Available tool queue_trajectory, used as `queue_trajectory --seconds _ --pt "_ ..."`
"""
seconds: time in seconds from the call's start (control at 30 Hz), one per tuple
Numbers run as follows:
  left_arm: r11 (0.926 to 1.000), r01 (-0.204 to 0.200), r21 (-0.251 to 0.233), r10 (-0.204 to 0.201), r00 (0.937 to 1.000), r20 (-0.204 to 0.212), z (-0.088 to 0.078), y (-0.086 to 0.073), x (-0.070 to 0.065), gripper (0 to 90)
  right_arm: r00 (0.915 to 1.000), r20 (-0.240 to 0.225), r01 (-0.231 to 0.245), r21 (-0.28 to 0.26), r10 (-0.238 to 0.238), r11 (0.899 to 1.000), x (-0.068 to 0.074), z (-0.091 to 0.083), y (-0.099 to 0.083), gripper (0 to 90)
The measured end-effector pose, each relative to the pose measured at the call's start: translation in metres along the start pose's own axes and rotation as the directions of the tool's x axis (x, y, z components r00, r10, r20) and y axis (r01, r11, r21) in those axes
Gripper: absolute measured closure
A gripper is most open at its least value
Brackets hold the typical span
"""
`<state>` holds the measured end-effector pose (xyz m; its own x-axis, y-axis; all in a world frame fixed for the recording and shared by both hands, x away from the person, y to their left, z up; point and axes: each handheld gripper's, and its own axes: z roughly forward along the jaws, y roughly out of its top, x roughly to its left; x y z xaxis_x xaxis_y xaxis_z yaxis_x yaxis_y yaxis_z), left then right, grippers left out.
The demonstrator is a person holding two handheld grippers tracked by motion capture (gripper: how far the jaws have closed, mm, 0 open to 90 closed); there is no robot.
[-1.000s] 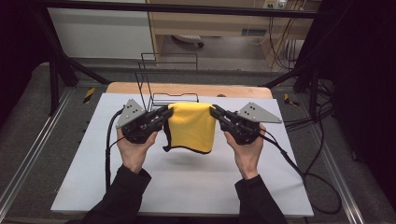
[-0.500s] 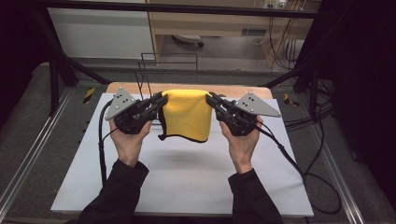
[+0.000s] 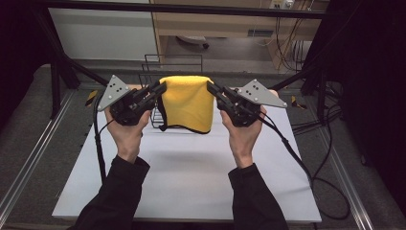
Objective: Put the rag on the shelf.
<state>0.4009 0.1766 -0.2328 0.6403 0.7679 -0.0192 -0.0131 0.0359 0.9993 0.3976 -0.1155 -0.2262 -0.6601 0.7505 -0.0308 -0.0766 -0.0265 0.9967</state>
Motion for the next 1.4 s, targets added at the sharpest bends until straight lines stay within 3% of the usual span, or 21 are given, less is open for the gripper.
queue_trajectory --seconds 0.33,0.83,0.93,0.97,1.2,1.4 --pt "0.9990 0.010 -0.042 -0.011 0.9997 -0.023 0.003 0.022 0.011 79.1 1.0000 0.000 -0.005 -0.046 0.005 0.999 0.000 0.015 0.018 84.3" --pt "0.9949 -0.006 -0.101 0.001 0.9989 -0.048 0.003 0.053 0.020 79.1 0.9994 0.009 0.035 -0.085 -0.034 0.996 0.003 0.030 0.049 84.3" --pt "0.9943 -0.008 -0.106 0.003 0.9990 -0.044 0.004 0.059 0.021 79.1 0.9992 0.015 0.039 -0.091 -0.037 0.995 0.003 0.033 0.054 84.2" --pt "0.9942 -0.011 -0.107 0.004 0.9981 -0.062 0.004 0.061 0.023 79.1 0.9991 0.016 0.041 -0.091 -0.040 0.995 0.002 0.035 0.057 84.2" --pt "0.9933 -0.001 -0.116 -0.004 0.9988 -0.049 0.008 0.072 0.028 79.1 0.9984 0.028 0.052 -0.098 -0.050 0.994 0.000 0.045 0.068 84.2" --pt "0.9926 -0.023 -0.119 0.016 0.9980 -0.062 0.011 0.084 0.032 79.2 0.9985 0.025 0.050 -0.115 -0.048 0.992 -0.002 0.051 0.075 84.2"
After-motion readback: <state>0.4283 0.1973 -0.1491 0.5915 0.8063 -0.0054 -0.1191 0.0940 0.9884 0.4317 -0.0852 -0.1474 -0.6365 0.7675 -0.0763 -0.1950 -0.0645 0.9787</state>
